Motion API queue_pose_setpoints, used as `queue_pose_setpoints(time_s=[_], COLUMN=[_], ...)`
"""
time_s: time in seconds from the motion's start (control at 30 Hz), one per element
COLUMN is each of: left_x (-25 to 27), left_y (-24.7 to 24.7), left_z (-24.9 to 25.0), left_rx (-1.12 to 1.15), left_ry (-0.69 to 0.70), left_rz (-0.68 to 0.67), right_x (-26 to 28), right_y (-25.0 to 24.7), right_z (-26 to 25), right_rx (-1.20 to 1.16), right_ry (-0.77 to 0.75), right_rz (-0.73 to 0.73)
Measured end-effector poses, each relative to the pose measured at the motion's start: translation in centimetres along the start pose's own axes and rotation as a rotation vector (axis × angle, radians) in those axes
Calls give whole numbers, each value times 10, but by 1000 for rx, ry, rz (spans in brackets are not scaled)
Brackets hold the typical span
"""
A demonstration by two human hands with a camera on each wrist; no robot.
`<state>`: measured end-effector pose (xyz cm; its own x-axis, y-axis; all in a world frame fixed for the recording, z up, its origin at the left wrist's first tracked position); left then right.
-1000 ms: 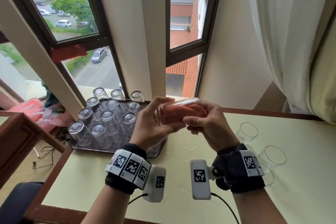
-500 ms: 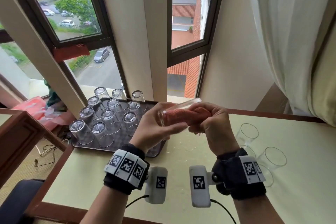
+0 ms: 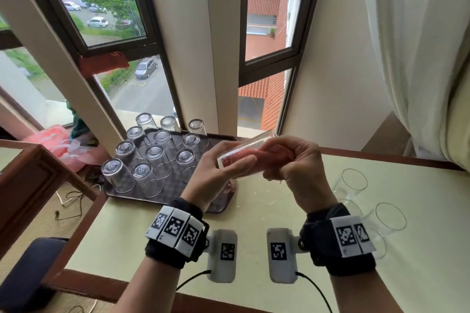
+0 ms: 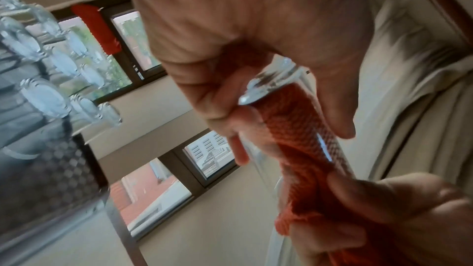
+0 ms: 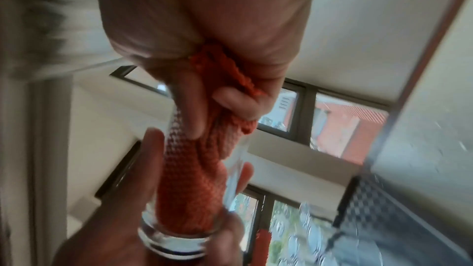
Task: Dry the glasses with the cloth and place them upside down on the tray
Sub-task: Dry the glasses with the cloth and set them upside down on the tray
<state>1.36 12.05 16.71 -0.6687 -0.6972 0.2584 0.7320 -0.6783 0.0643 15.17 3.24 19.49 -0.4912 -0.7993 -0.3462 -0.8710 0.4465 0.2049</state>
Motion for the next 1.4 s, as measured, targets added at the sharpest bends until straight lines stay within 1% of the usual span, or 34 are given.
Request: queue_pose_setpoints(time_s=[0.03, 0.07, 0.2, 0.23, 0.27, 0.3, 0.37, 0.4, 0.43, 0.47, 0.5, 0.6, 0.67, 0.7, 0.73, 0.77, 0.87, 0.9, 0.93, 1.0, 1.1, 1.13, 1.17, 1.2, 1.3, 1.33, 1.4], left_x=[1, 3, 14, 15, 14, 13, 12, 11, 10, 11, 13, 23, 27, 25, 23, 21, 18, 18, 18, 20, 24, 26, 25, 24, 16, 15, 15], left_y=[-2, -3, -6, -7, -9, -10, -10, -12, -18, -22, -26, -26, -26, -27, -28, -28, -26, -28, -30, -37, -40, -39, -40, -40, -40, -40, -43], left_z=[1, 4, 16, 14, 9, 4, -8, -13, -16, -15, -12, 2, 5, 3, 2, -1, -13, -16, -17, -11, 7, 11, 9, 6, -10, -14, -15], left_rx=[-17, -62, -289, -318, -314, -264, -82, -23, 2, 10, 2, -117, -189, -199, -193, -167, -23, 5, 23, 24, -138, -206, -228, -194, -21, -3, -10], left_ry=[0, 45, 329, 358, 332, 244, -16, -102, -142, -134, -97, 104, 202, 211, 190, 134, -82, -121, -129, -68, 173, 236, 257, 222, -73, -132, -172], left_rz=[17, 37, 102, 104, 93, 72, 9, 15, 50, 84, 109, 122, 124, 119, 105, 91, 43, 39, 42, 67, 111, 132, 144, 139, 116, 118, 138], right_x=[1, 3, 7, 8, 7, 6, 7, 7, 7, 9, 11, 16, 17, 16, 14, 13, 13, 14, 14, 15, 11, 10, 9, 8, 6, 6, 8], right_y=[3, 5, 4, 3, 3, 4, 7, 9, 13, 16, 20, 26, 23, 21, 21, 20, 24, 28, 34, 38, 32, 32, 32, 31, 33, 35, 38], right_z=[3, 6, 23, 25, 26, 26, 24, 22, 23, 24, 25, 30, 31, 28, 25, 21, 10, 5, 0, -2, 9, 11, 10, 11, 9, 10, 14], right_rx=[16, 22, -85, -87, -86, -95, -91, -63, -31, -7, 4, -78, -119, -107, -87, -73, 5, 53, 109, 162, 89, 59, 38, 21, -28, -17, 7], right_ry=[10, 36, 232, 255, 260, 248, 189, 150, 122, 108, 112, 222, 264, 250, 220, 181, 52, 7, -30, -36, 124, 167, 187, 193, 157, 142, 129], right_rz=[-19, -44, -128, -129, -117, -96, -46, -33, -34, -47, -78, -160, -143, -127, -108, -84, 6, -2, -28, -68, -100, -113, -111, -98, -40, -26, -36])
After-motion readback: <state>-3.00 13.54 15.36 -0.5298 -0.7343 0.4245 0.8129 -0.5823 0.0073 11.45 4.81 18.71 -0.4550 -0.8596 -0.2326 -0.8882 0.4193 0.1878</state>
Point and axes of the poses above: each hand's wrist, its own x-axis away from the middle knuckle, its own y-axis out of the palm, z = x × y, the point moved 6 cm from there along -x, towards the middle knuckle, and after that the axes turned 14 degrees about -y, right-handed, at the moved point
